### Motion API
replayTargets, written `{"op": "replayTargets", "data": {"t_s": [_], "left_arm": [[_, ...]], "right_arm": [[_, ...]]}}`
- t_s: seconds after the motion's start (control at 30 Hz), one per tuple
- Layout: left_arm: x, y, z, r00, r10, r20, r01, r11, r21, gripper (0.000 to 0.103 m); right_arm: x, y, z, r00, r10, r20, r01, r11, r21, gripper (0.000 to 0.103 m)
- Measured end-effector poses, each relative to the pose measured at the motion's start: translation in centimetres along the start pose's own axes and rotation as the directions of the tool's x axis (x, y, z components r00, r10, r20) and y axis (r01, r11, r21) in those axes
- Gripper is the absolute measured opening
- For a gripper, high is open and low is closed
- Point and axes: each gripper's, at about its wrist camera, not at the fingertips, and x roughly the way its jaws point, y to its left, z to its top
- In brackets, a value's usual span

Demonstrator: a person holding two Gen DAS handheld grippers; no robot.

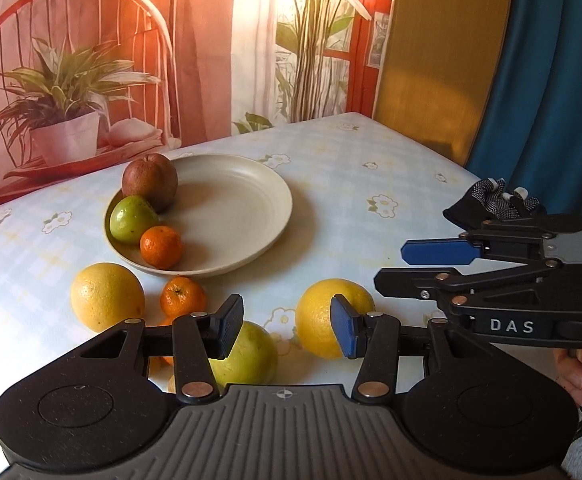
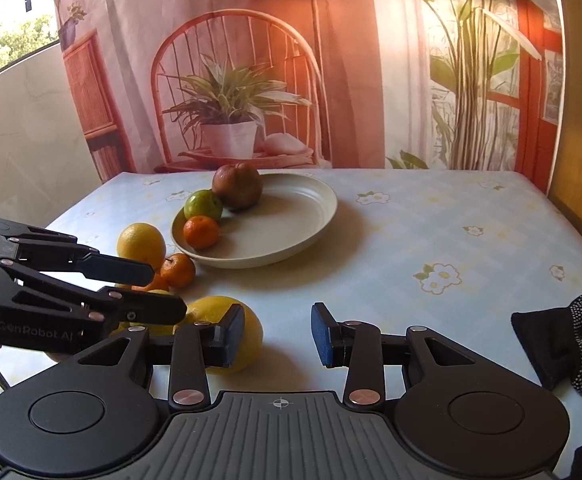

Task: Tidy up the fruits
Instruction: 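Move the right gripper to the yellow grapefruit while the left gripper approaches a lemon, then close the left gripper on the lemon while the right gripper grasps the grapefruit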

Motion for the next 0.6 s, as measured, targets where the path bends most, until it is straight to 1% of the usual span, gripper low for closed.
{"op": "replayTargets", "data": {"t_s": [0.1,0.2,0.33,0.47,0.6], "left_arm": [[0.5,0.4,0.7,1.0,-0.007,-0.002,0.007,1.0,-0.02,0.051],[1.2,0.5,1.2,1.0,-0.013,-0.005,0.013,1.0,-0.022,0.051],[1.8,0.6,1.9,1.0,-0.01,-0.011,0.009,1.0,-0.029,0.051],[2.2,0.4,2.4,1.0,0.01,-0.01,-0.01,1.0,-0.005,0.051],[2.6,0.5,2.7,1.0,0.011,-0.013,-0.011,1.0,-0.016,0.051]], "right_arm": [[-0.1,-0.6,-0.2,1.0,-0.013,-0.015,0.013,1.0,-0.001,0.035],[0.1,-0.6,-0.9,0.999,-0.021,-0.043,0.019,0.999,-0.032,0.035],[0.5,-0.1,-1.6,0.997,0.02,-0.072,-0.024,0.998,-0.062,0.035],[1.2,0.6,-1.8,0.994,0.052,-0.1,-0.06,0.995,-0.078,0.036],[2.1,0.8,-1.5,0.991,0.079,-0.11,-0.088,0.993,-0.073,0.036]]}}
